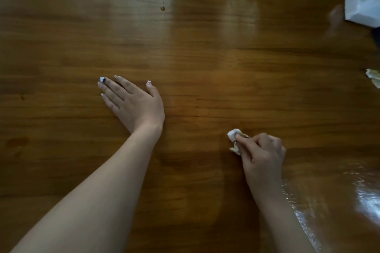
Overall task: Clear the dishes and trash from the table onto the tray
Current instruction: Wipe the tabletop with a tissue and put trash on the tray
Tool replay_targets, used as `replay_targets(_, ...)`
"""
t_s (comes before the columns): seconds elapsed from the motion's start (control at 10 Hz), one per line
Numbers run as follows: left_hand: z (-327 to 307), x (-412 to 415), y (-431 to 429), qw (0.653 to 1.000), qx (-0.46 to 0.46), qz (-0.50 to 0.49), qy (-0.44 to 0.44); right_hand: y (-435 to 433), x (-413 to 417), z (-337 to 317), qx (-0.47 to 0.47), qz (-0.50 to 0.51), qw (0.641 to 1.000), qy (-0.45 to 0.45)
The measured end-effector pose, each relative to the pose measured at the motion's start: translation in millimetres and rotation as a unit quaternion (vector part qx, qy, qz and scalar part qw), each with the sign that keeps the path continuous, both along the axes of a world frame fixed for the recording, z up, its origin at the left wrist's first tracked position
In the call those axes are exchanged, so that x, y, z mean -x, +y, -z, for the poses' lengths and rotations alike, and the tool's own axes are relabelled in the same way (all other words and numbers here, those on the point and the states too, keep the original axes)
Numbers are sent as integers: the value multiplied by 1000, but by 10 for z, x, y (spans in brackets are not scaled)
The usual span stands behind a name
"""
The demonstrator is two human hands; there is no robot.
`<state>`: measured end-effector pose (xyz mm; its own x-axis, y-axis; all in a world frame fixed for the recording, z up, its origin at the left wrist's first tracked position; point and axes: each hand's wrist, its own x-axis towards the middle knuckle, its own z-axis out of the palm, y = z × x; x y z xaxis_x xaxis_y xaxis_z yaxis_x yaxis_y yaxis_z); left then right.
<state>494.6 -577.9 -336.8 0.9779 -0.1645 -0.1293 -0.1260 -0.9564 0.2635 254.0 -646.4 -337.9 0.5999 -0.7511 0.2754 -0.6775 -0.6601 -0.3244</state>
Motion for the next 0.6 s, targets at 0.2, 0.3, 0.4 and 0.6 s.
replay_targets(0.2,4,-4,-12,1000,-5,-2,-1,-325,-267,-26,8,6,1000,1)
replay_targets(0.3,7,-5,-8,1000,-9,-2,-1,-404,-388,-19,-2,25,1000,0)
replay_targets(0.4,11,4,-15,1000,-9,-1,0,-301,-278,-3,-4,29,1000,-3)
replay_targets(0.6,6,-4,-20,1000,-7,-3,1,-297,-210,30,-7,21,1000,-16)
